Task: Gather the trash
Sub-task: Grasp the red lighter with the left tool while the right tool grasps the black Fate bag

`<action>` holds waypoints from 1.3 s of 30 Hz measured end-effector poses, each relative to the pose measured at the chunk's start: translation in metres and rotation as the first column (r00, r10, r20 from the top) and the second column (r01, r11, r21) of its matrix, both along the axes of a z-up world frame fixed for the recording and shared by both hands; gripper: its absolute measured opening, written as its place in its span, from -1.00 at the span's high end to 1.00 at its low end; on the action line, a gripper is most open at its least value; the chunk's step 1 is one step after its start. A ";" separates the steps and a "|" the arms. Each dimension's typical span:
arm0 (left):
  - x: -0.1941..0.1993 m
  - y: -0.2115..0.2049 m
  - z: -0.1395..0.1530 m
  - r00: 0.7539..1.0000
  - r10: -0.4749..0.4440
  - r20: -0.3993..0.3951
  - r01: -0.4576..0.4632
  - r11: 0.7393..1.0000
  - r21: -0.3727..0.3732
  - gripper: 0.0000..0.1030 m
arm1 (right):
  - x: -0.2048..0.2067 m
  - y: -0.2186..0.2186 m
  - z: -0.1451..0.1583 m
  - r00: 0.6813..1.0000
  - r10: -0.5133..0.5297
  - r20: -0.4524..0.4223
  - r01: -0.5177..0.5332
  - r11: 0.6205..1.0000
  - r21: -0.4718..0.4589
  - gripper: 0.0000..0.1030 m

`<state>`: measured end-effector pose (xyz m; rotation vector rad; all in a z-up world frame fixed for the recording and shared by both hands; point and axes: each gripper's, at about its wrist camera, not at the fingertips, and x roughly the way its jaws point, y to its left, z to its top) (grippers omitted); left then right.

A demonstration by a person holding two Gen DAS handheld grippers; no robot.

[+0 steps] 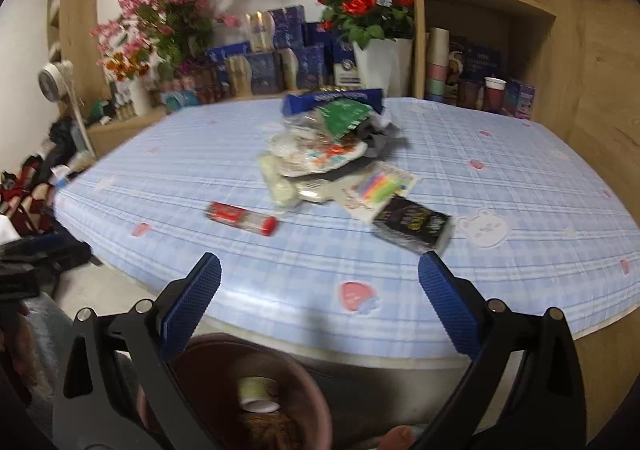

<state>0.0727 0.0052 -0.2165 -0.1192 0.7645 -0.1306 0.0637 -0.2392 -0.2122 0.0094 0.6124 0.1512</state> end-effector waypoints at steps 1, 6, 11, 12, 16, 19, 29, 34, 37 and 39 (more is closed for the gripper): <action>0.006 -0.004 0.002 1.000 -0.008 -0.013 0.008 1.000 -0.017 -0.73 | 0.007 -0.004 -0.001 1.000 0.000 -0.018 -0.001 0.999 -0.037 -0.89; 0.030 -0.026 0.005 0.997 -0.036 -0.065 0.031 0.997 -0.075 -0.54 | 0.039 -0.028 -0.003 0.997 0.028 -0.070 -0.037 0.990 -0.132 -0.89; 0.053 -0.052 0.001 0.990 -0.065 -0.123 0.051 0.992 -0.112 -0.40 | 0.090 -0.054 -0.015 0.970 0.120 -0.212 -0.157 0.974 -0.166 -0.88; 0.057 -0.056 0.000 0.989 -0.067 -0.133 0.051 0.991 -0.120 -0.38 | 0.096 -0.056 -0.018 0.965 0.134 -0.226 -0.177 0.967 -0.185 -0.88; 0.069 -0.070 -0.006 0.983 -0.076 -0.169 0.050 0.987 -0.150 -0.35 | 0.113 -0.058 -0.027 0.944 0.195 -0.268 -0.254 0.945 -0.207 -0.70; 0.078 -0.078 -0.010 0.977 -0.079 -0.198 0.045 0.985 -0.168 -0.31 | 0.123 -0.061 -0.032 0.929 0.227 -0.293 -0.289 0.939 -0.189 -0.61; 0.104 -0.094 -0.026 0.948 -0.060 -0.313 -0.034 0.957 -0.289 -0.20 | 0.120 -0.064 -0.032 0.920 0.265 -0.287 -0.300 0.950 -0.083 0.03; 0.120 -0.095 -0.033 0.929 0.013 -0.369 -0.134 0.943 -0.305 -0.12 | 0.110 -0.068 -0.030 0.940 0.219 -0.261 -0.233 0.972 -0.024 0.13; 0.130 -0.093 -0.034 0.923 0.064 -0.380 -0.194 0.929 -0.315 -0.12 | 0.104 -0.069 -0.030 0.947 0.202 -0.250 -0.209 0.978 -0.003 0.15; 0.138 -0.092 -0.034 0.917 0.099 -0.387 -0.226 0.927 -0.300 -0.02 | 0.103 -0.069 -0.030 0.948 0.198 -0.248 -0.205 0.979 -0.002 0.16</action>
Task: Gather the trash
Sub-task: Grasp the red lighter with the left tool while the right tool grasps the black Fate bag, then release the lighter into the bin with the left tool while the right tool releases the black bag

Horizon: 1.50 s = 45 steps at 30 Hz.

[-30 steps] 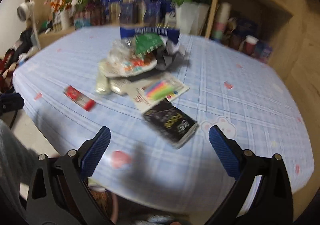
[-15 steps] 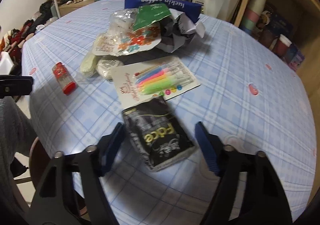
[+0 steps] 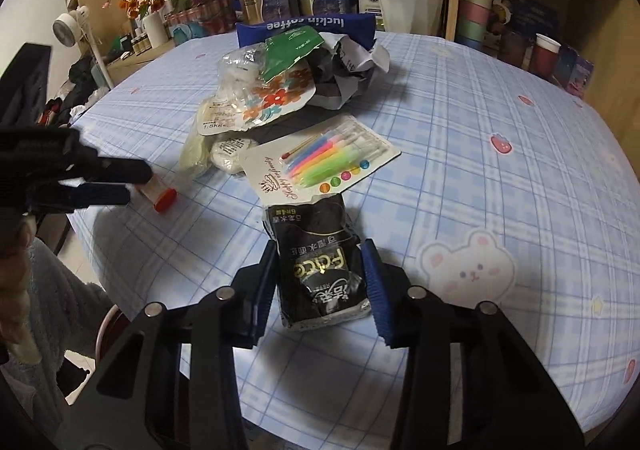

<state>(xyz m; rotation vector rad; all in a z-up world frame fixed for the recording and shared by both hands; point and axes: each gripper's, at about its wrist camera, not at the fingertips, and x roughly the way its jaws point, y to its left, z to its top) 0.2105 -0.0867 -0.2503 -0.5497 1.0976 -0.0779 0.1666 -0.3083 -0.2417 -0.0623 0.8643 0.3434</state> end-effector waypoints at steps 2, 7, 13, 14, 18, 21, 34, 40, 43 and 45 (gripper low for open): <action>0.006 0.001 0.001 1.000 0.028 -0.006 -0.027 0.999 0.016 0.01 | 0.000 -0.001 0.000 1.000 -0.004 0.000 0.004 1.000 0.001 0.16; 0.020 -0.006 0.003 0.999 0.032 -0.002 -0.032 0.994 0.108 0.02 | 0.001 -0.009 0.002 0.999 -0.037 -0.003 0.037 0.999 0.025 0.16; 0.024 -0.028 0.002 0.994 -0.100 0.050 0.081 0.953 0.293 0.11 | -0.002 -0.013 0.000 0.998 -0.068 -0.017 0.069 0.996 0.052 0.16; 0.022 -0.030 0.002 0.990 -0.128 0.063 0.101 0.941 0.324 0.16 | -0.003 -0.013 0.000 0.997 -0.070 -0.017 0.071 0.996 0.054 0.16; 0.009 -0.038 -0.002 0.972 -0.214 0.102 0.151 0.892 0.425 0.24 | -0.007 -0.014 -0.001 0.996 -0.089 -0.021 0.090 0.993 0.078 0.16; 0.005 -0.041 -0.005 0.960 -0.254 0.120 0.170 0.865 0.473 0.30 | -0.010 -0.015 -0.001 0.994 -0.108 -0.025 0.110 0.989 0.101 0.16; -0.013 0.014 0.005 0.951 -0.244 0.189 0.178 0.935 0.308 0.56 | -0.032 -0.008 0.009 0.989 -0.149 -0.016 0.150 0.976 0.159 0.16; -0.032 0.033 0.022 0.940 -0.256 0.226 0.191 0.943 0.273 0.56 | -0.038 0.004 0.018 0.988 -0.152 -0.002 0.150 0.973 0.175 0.16; -0.047 0.042 0.034 0.925 -0.282 0.255 0.212 0.939 0.270 0.56 | -0.044 0.015 0.024 0.990 -0.143 0.008 0.139 0.974 0.177 0.16; -0.055 0.046 0.038 0.917 -0.296 0.268 0.227 0.939 0.259 0.56 | -0.047 0.021 0.025 0.991 -0.134 0.012 0.130 0.976 0.173 0.16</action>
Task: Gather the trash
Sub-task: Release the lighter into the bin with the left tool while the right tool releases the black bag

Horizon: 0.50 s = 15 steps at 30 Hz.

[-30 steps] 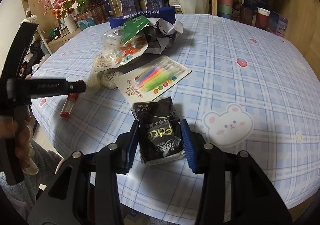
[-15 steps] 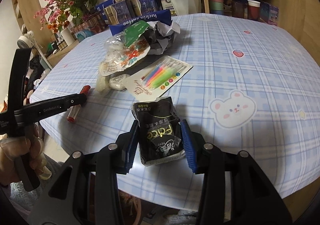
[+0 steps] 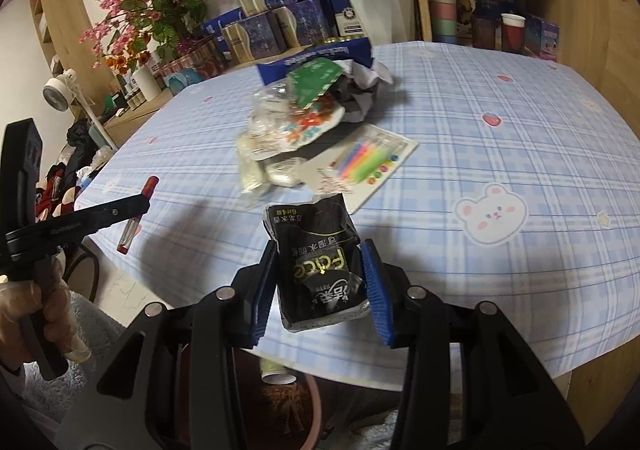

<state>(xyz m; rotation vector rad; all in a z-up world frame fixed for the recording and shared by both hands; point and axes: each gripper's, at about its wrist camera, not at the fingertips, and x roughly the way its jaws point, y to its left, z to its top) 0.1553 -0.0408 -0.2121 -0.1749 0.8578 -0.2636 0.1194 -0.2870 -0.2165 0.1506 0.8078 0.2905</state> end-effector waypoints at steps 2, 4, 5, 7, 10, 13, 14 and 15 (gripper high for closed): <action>-0.011 0.004 0.004 0.999 -0.032 0.005 0.032 0.999 -0.022 0.56 | -0.004 0.008 0.001 1.000 0.009 0.000 -0.009 1.000 -0.007 0.16; -0.023 0.008 0.005 0.998 -0.065 0.006 0.065 0.997 -0.039 0.56 | -0.008 0.015 0.001 1.000 0.015 -0.003 -0.015 1.000 -0.014 0.16; -0.029 0.009 0.004 0.997 -0.077 0.006 0.077 0.996 -0.044 0.56 | -0.010 0.020 0.001 1.000 0.019 -0.004 -0.019 1.000 -0.018 0.16; -0.042 0.014 0.001 0.995 -0.097 0.005 0.097 0.994 -0.053 0.56 | -0.015 0.027 0.002 1.000 0.025 -0.003 -0.025 0.999 -0.024 0.16; -0.059 0.020 -0.007 0.993 -0.114 -0.005 0.114 0.992 -0.057 0.56 | -0.025 0.042 0.005 0.999 0.041 0.007 -0.040 0.998 -0.038 0.16; -0.077 0.025 -0.021 0.990 -0.135 -0.029 0.132 0.989 -0.063 0.56 | -0.035 0.055 0.006 0.998 0.058 0.012 -0.058 0.997 -0.054 0.16; -0.085 0.025 -0.028 0.988 -0.148 -0.043 0.145 0.988 -0.061 0.56 | -0.038 0.059 0.006 0.998 0.064 0.012 -0.063 0.996 -0.059 0.16; -0.088 0.025 -0.032 0.987 -0.155 -0.051 0.151 0.987 -0.059 0.56 | -0.041 0.063 0.005 0.998 0.069 0.012 -0.068 0.996 -0.064 0.16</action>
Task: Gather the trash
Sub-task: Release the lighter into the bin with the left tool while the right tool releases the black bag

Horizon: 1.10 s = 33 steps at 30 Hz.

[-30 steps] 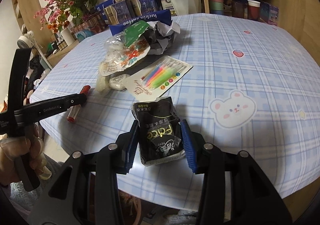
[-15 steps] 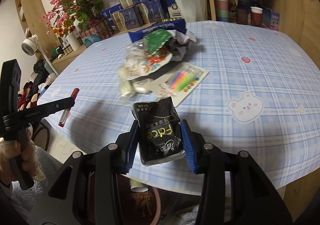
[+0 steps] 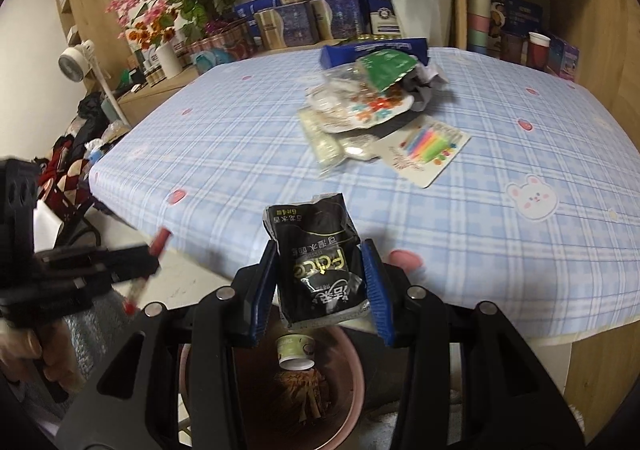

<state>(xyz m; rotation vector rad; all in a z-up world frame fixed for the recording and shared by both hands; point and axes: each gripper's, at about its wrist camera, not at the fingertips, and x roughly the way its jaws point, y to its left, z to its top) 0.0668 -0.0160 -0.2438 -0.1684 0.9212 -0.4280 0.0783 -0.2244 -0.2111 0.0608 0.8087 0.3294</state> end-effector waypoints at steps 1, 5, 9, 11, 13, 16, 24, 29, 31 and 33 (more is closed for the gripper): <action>-0.004 0.000 -0.004 1.000 -0.009 -0.011 0.009 1.000 0.004 0.56 | -0.002 0.003 0.000 1.000 0.003 0.000 -0.003 1.000 -0.005 0.16; -0.013 -0.001 -0.020 0.998 -0.046 -0.048 0.047 0.999 0.021 0.56 | -0.013 0.012 -0.001 1.000 0.009 0.001 -0.009 1.000 -0.024 0.16; -0.017 -0.007 -0.035 0.992 -0.085 -0.088 0.088 0.996 0.029 0.56 | -0.021 0.015 0.000 1.000 0.012 0.007 -0.012 0.999 -0.039 0.16; -0.018 -0.014 -0.042 0.986 -0.115 -0.117 0.120 0.992 0.032 0.56 | -0.024 0.016 0.000 1.000 0.013 0.009 -0.012 0.999 -0.048 0.16; -0.018 -0.020 -0.049 0.977 -0.150 -0.151 0.156 0.987 0.031 0.56 | -0.027 0.016 -0.001 1.000 0.012 0.008 -0.011 0.998 -0.054 0.16; -0.016 -0.031 -0.067 0.953 -0.197 -0.231 0.210 0.977 0.032 0.56 | -0.030 0.014 -0.001 1.000 0.006 0.008 -0.006 0.999 -0.048 0.16; -0.009 -0.049 -0.114 0.863 -0.251 -0.438 0.293 0.955 0.031 0.56 | -0.031 0.004 -0.005 1.000 -0.017 -0.002 0.017 0.999 -0.029 0.16; -0.014 -0.057 -0.121 0.846 -0.275 -0.457 0.334 0.941 0.051 0.56 | -0.032 0.000 -0.008 1.000 -0.025 -0.011 0.024 0.999 -0.023 0.16; -0.014 -0.058 -0.125 0.839 -0.280 -0.467 0.343 0.938 0.055 0.56 | -0.032 0.000 -0.010 1.000 -0.026 -0.016 0.026 0.999 -0.021 0.16; -0.015 -0.060 -0.125 0.837 -0.282 -0.469 0.348 0.936 0.058 0.56 | -0.032 0.000 -0.011 0.999 -0.027 -0.019 0.027 0.999 -0.019 0.16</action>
